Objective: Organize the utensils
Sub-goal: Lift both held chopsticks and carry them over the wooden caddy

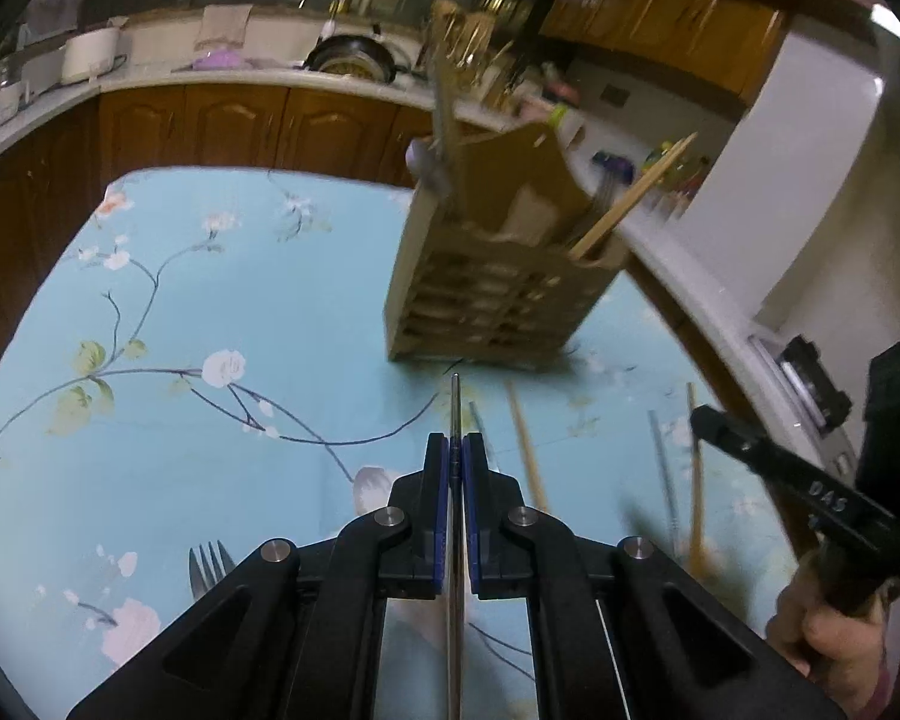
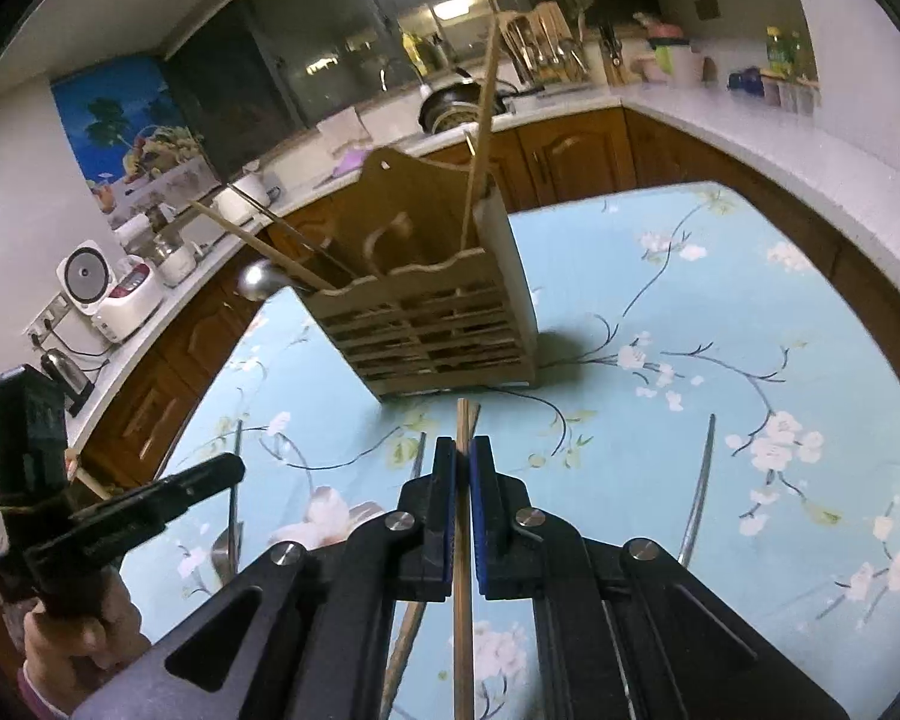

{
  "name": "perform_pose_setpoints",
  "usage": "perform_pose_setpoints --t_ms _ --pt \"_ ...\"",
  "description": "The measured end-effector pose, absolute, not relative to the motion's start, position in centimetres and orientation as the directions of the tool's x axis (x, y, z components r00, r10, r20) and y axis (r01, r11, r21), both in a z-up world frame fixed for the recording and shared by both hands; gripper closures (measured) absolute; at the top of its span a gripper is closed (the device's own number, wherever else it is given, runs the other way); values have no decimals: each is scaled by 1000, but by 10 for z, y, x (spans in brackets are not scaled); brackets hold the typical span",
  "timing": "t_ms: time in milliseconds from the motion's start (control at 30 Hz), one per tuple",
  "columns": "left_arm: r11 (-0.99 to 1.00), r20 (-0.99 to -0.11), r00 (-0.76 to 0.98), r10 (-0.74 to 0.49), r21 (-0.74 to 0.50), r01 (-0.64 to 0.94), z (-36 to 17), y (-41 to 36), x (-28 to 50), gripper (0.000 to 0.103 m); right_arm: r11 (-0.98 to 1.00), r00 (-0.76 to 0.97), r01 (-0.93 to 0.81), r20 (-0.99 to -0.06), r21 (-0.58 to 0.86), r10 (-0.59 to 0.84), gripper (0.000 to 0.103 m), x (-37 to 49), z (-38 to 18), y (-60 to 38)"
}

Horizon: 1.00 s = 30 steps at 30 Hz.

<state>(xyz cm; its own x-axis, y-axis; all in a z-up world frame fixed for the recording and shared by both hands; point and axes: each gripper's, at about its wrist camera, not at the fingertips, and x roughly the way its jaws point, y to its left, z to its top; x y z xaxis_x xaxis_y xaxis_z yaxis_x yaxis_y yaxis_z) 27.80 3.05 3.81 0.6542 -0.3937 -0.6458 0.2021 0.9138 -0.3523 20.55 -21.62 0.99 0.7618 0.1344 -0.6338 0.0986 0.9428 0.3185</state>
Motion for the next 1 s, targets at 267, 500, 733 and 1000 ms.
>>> perform_pose_setpoints --t_ms 267,500,733,1000 --pt "902 -583 699 -414 -363 232 70 44 226 101 947 806 92 -582 308 111 99 180 35 -214" --pt "897 -545 722 -425 -361 255 86 47 202 101 948 834 75 -540 309 110 99 164 55 -211" --pt "902 -526 740 -418 -335 271 100 46 189 101 948 860 59 -498 313 111 99 153 71 -212" --pt "904 -512 751 -417 -324 281 108 45 185 101 943 881 57 -461 327 107 99 152 82 -218"
